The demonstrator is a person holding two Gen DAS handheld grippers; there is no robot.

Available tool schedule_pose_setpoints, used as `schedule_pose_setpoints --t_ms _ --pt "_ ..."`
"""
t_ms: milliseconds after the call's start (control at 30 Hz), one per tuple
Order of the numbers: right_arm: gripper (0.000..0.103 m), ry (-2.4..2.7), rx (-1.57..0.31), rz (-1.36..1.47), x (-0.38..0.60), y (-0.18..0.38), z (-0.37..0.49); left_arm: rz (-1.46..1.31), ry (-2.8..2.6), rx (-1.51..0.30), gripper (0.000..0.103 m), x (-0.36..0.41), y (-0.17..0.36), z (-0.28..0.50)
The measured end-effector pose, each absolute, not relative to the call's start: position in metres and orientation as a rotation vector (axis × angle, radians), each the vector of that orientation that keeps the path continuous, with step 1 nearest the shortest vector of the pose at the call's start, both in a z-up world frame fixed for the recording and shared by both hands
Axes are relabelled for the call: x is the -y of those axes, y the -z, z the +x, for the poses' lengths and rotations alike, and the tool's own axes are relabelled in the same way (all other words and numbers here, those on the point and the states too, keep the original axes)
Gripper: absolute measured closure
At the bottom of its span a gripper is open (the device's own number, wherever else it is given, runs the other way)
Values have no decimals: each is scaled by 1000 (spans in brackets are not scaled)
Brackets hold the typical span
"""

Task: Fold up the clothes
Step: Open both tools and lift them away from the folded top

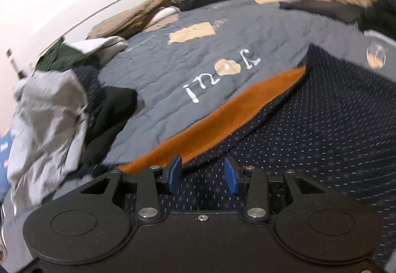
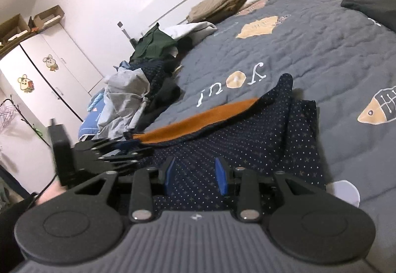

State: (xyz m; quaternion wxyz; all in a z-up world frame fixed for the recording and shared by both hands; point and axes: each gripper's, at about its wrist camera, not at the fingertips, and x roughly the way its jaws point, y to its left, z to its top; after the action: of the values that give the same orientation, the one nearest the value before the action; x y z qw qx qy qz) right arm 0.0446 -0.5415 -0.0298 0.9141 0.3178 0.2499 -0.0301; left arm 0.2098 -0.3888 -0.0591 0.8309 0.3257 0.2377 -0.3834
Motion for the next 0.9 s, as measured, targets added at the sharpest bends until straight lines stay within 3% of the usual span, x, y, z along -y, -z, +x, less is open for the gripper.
schedule_pose_setpoints --t_ms 267,333,400,467,733,767,833,867,900 --pt "69 76 -517 658 543 33 44 893 828 -476 65 419 97 223" --pt "69 75 -518 659 542 32 44 857 834 -483 70 420 96 230" --pt "69 81 -513 664 543 32 43 783 830 -505 88 420 89 242" --pt "69 92 -511 678 545 33 42 712 805 -522 91 420 80 255" --pt "69 121 -506 708 551 36 40 549 643 -561 91 419 53 302" --pt "69 126 -508 709 552 36 40 520 650 -573 87 417 50 304" --pt "69 136 -505 712 553 36 39 472 745 -594 63 416 46 294" --pt "69 139 -503 716 554 36 39 472 799 -587 44 418 45 286" --pt "69 142 -501 720 554 36 39 473 852 -579 39 420 45 277"
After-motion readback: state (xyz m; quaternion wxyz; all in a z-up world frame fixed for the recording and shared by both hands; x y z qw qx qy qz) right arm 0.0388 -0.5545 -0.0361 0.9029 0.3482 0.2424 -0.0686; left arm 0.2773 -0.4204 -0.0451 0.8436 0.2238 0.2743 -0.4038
